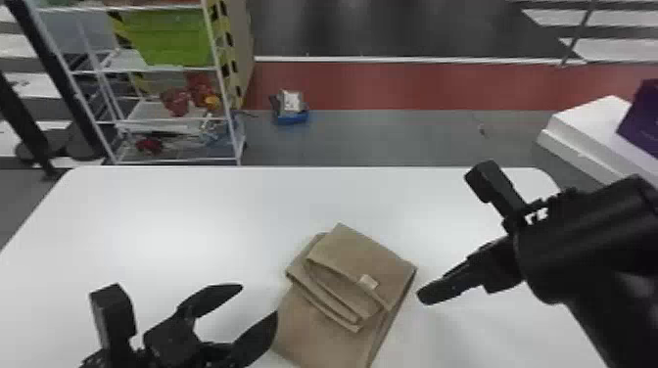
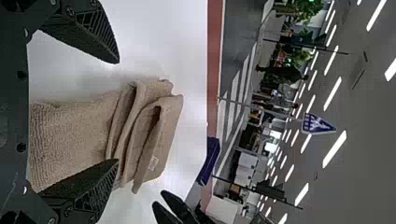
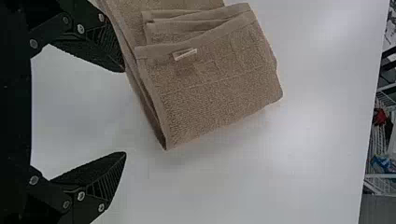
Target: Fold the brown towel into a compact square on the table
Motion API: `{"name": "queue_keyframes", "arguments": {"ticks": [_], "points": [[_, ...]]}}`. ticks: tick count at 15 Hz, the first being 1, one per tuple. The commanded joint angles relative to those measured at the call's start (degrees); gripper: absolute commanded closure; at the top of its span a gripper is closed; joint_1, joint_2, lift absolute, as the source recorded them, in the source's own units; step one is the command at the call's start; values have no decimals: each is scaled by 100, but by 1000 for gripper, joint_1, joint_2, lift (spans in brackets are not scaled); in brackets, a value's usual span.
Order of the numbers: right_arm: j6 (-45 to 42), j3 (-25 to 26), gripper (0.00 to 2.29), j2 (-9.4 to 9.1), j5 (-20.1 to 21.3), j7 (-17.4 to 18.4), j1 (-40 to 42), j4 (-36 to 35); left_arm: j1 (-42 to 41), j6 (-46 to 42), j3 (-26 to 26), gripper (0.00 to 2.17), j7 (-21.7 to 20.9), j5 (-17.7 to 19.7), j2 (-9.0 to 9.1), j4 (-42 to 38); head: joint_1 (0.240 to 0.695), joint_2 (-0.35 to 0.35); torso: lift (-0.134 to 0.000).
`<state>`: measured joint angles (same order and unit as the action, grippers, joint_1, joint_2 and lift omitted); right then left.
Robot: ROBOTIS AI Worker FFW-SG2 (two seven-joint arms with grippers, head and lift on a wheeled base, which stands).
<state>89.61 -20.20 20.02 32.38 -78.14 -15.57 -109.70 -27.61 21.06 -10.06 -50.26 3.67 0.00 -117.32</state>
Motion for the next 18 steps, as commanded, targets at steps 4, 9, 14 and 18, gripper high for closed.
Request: {"name": "queue_keyframes", "arguments": {"ticks": [4, 9, 14, 18], "points": [[47, -538, 299, -192, 418, -19, -719, 1021, 10, 0, -22, 144, -10, 11, 15, 34, 695, -52, -124], [47, -1162, 296, -552, 928, -19, -1352, 1882, 1, -53, -119, 144, -54, 63, 15, 34, 695, -24, -124], [47, -1259, 296, -781, 1095, -19, -1475, 2058, 1, -53, -101, 144, -45, 63, 15, 34, 695, 2, -124], [47, -1206, 299, -596, 1042, -19, -1352, 1732, 1, -53, -110, 144, -45, 63, 15, 34, 695, 11, -124]]}}
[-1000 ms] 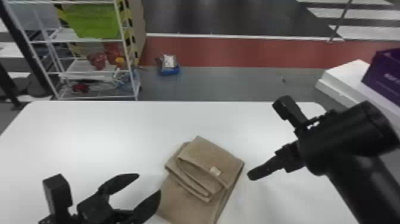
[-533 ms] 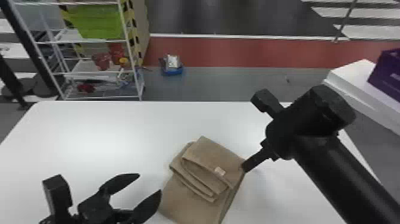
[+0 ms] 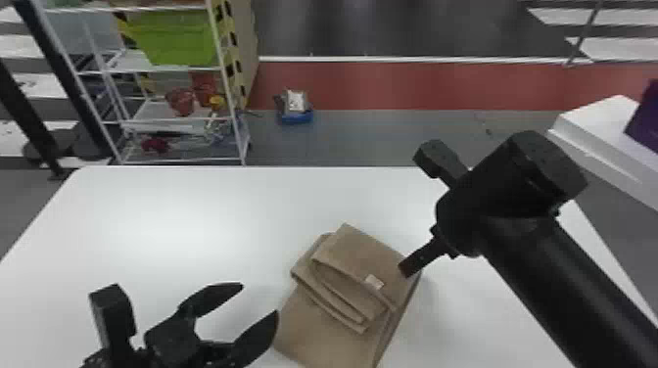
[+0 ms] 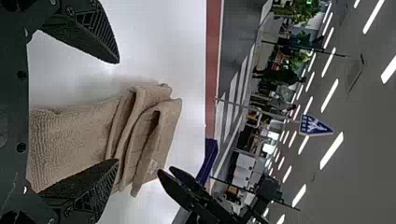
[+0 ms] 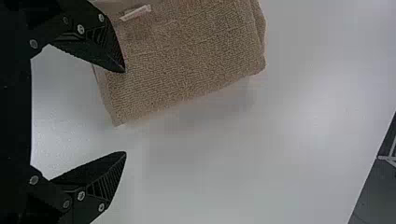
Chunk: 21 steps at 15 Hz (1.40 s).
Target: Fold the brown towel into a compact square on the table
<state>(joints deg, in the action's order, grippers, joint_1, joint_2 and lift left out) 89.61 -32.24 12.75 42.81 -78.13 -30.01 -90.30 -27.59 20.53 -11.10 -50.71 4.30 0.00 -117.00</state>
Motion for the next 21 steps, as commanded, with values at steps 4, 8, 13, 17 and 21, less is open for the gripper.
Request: {"name": "queue_keyframes", "arguments": {"ticks": [4, 8, 13, 17, 21], "points": [[47, 43, 299, 491, -27, -19, 522, -726, 35, 18, 20, 144, 9, -17, 15, 1, 695, -7, -124], [47, -36, 299, 535, 43, -19, 645, -876, 43, 35, 37, 144, 18, -26, 15, 10, 695, -27, -124], [47, -282, 299, 113, 263, -19, 153, -129, 52, 35, 2, 144, 9, -26, 15, 19, 695, -17, -124], [47, -432, 299, -186, 359, -19, -181, 381, 52, 18, 2, 144, 0, -17, 15, 37, 695, 4, -124], [47, -511, 299, -405, 518, -19, -322, 777, 52, 18, -7, 144, 0, -17, 15, 45, 695, 23, -124]]}}
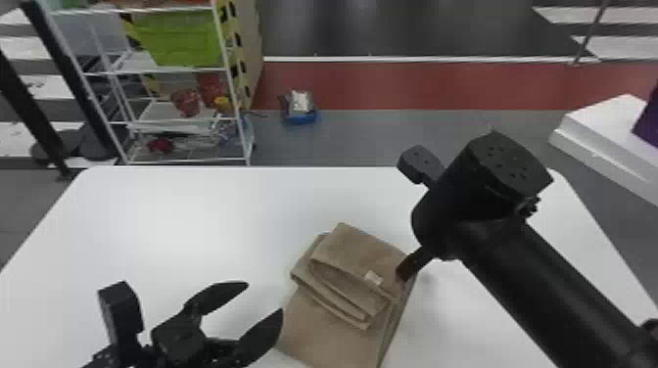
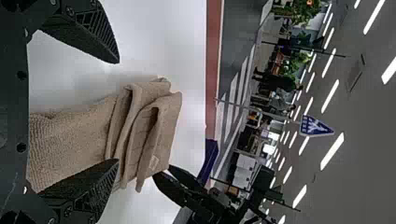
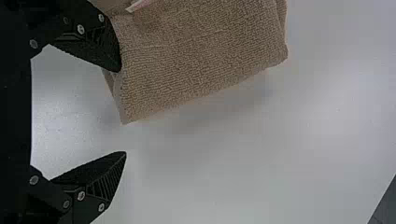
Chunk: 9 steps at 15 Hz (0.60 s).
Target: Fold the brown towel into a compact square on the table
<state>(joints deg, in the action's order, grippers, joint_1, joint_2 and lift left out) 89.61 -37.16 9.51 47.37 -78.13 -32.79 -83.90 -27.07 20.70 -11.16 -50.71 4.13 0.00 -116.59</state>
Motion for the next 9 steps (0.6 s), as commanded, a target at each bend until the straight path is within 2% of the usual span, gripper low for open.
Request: {"name": "queue_keyframes", "arguments": {"ticks": [1, 7, 9], "points": [[47, -11, 299, -124, 79, -19, -114, 313, 0, -18, 0, 144, 0, 0, 15, 5, 695, 25, -124], [47, 104, 299, -511, 114, -9, -413, 919, 0, -18, -9, 144, -9, 18, 15, 5, 695, 36, -124], [47, 95, 299, -661, 141, 369, -527, 1174, 0, -18, -18, 144, -9, 18, 15, 5, 695, 41, -124]]}}
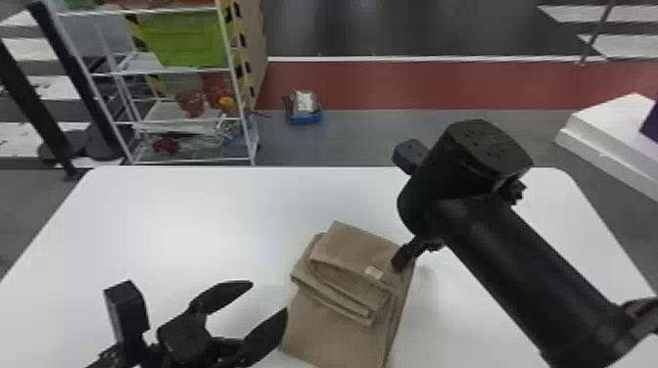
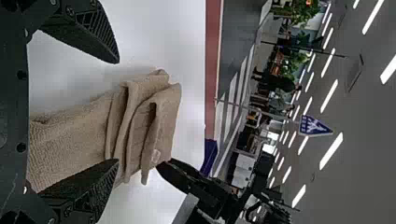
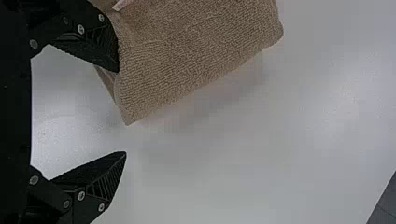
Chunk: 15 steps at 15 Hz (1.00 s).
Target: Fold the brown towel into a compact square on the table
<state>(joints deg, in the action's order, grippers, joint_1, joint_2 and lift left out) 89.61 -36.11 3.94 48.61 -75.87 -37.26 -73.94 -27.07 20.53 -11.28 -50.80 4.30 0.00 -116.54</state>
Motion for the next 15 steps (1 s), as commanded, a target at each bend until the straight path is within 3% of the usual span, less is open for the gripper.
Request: {"name": "queue_keyframes", "arguments": {"ticks": [1, 6, 10, 15], "points": [[47, 8, 299, -183, 25, 328, -124, 319, 0, 0, 3, 144, 0, 1, 15, 0, 695, 40, -124], [47, 175, 299, -399, -106, 917, -150, 425, 0, -17, -15, 144, 0, 9, 15, 0, 695, 33, -124], [47, 289, 296, -399, -396, 1541, -150, 521, 0, -17, -15, 144, 0, 9, 15, 0, 695, 28, -124], [47, 641, 296, -399, -616, 1945, -141, 477, 0, -17, -15, 144, 9, 9, 15, 0, 695, 12, -124]]}}
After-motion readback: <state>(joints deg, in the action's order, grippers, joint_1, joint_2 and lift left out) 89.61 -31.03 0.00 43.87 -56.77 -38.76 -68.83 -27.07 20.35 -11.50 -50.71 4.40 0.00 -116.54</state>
